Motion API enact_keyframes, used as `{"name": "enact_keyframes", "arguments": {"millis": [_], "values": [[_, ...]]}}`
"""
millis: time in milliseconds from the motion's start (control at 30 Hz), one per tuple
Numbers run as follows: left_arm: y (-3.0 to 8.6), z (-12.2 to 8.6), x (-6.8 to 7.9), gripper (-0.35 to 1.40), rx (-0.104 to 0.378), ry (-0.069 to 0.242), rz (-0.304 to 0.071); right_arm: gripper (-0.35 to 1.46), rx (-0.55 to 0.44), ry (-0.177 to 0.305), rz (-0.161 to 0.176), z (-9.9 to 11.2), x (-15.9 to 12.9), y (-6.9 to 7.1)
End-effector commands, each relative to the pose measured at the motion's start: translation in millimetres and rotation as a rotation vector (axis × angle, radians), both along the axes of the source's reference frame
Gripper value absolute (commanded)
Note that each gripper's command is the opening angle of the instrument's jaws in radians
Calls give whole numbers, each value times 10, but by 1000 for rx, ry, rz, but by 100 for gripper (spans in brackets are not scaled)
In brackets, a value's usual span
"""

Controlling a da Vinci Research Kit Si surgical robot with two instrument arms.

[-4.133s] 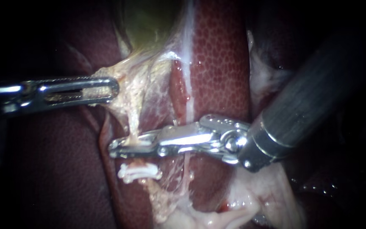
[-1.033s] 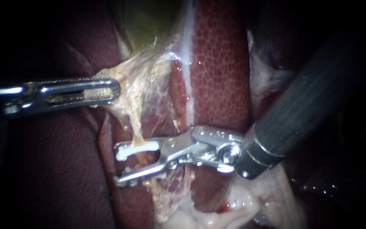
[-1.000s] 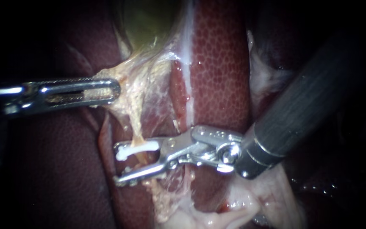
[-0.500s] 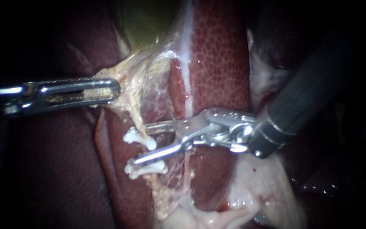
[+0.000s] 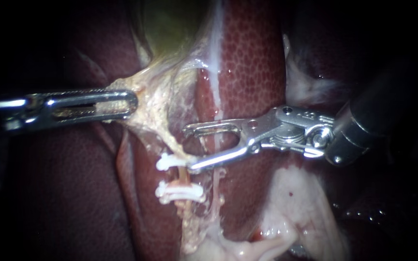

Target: Going back third clip left tube

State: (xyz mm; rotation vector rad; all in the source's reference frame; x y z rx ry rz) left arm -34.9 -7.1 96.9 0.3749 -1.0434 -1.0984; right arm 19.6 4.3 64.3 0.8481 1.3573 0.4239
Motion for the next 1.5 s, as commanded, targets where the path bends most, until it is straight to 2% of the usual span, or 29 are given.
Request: {"name": "enact_keyframes", "arguments": {"millis": [33,400,633,733,967,1200,1300,1500], "values": [[0,0,1,-35,0,0,0,60,-1,0,-1,1,2,-4],[0,0,0,-35,0,0,0,60,-5,0,-1,-4,9,-11],[0,0,0,-35,0,0,0,60,-27,11,-15,0,39,-38],[0,0,1,-35,0,0,0,60,-31,15,-20,0,44,-45],[0,0,1,-35,0,0,0,60,-24,16,-22,-2,33,-37],[0,0,1,-35,0,0,0,60,-18,2,-4,0,9,-22],[0,0,1,-35,0,0,0,60,-9,-2,-1,-4,-1,-18],[0,-1,2,-35,1,0,1,60,-53,18,-10,-19,-33,-15]]}}
